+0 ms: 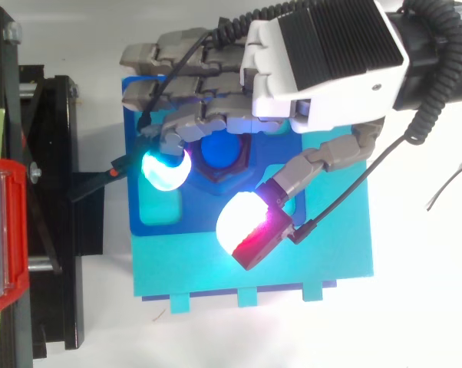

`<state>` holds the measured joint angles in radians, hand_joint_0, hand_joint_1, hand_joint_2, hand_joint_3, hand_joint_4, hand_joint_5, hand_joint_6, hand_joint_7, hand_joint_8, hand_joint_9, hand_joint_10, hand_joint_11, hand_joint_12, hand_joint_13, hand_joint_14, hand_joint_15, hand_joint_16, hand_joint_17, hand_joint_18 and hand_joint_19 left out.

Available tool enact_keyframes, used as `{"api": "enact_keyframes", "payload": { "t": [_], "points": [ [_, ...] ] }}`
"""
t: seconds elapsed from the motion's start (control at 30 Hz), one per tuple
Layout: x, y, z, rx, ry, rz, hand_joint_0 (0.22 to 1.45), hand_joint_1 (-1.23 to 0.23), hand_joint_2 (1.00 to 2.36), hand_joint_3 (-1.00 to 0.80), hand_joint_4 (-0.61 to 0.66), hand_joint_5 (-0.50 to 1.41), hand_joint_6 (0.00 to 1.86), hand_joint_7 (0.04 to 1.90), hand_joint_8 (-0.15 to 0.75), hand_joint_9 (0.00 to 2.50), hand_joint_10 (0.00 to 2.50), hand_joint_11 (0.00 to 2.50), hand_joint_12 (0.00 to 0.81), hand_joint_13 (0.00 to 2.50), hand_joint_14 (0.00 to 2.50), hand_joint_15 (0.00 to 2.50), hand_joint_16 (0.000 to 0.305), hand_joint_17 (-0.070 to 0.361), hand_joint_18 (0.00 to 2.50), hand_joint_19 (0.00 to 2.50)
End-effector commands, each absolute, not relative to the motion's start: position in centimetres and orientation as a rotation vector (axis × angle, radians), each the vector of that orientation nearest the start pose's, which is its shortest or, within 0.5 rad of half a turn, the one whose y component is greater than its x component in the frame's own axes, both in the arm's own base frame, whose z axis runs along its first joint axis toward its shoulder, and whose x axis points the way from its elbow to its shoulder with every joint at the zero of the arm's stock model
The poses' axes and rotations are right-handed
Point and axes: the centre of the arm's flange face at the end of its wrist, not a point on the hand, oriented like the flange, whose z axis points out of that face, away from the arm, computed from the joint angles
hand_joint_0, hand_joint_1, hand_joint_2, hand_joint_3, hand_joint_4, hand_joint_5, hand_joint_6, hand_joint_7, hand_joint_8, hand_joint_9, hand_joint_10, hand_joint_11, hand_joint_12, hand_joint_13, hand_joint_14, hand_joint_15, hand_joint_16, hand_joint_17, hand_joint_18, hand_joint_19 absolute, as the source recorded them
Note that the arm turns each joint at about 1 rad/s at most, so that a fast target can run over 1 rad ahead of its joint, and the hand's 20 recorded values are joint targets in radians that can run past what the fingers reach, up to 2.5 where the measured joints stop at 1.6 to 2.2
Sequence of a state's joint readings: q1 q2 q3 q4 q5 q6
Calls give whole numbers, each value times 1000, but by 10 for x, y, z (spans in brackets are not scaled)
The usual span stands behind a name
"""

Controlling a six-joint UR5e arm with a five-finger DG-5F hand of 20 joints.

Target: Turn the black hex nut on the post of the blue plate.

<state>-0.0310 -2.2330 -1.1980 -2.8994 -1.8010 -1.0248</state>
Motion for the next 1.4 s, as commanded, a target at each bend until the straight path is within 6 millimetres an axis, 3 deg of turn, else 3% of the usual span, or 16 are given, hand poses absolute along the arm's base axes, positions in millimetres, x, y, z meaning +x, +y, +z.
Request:
{"api": "enact_keyframes", "payload": {
  "t": [0.0,0.5,1.37],
  "points": [
    [726,-133,282,292,1621,581,502,-235,1000,-500,244,-206,503,829,252,197,0,0,354,0,0,0,50,113,0,164],
    [726,-131,281,291,1623,584,503,-236,1000,-500,243,-206,503,830,251,197,0,0,355,0,0,0,50,112,0,164],
    [721,-159,284,291,1600,578,504,-236,1000,-500,247,-204,503,849,251,202,0,0,354,0,0,0,50,113,0,164]
  ]
}}
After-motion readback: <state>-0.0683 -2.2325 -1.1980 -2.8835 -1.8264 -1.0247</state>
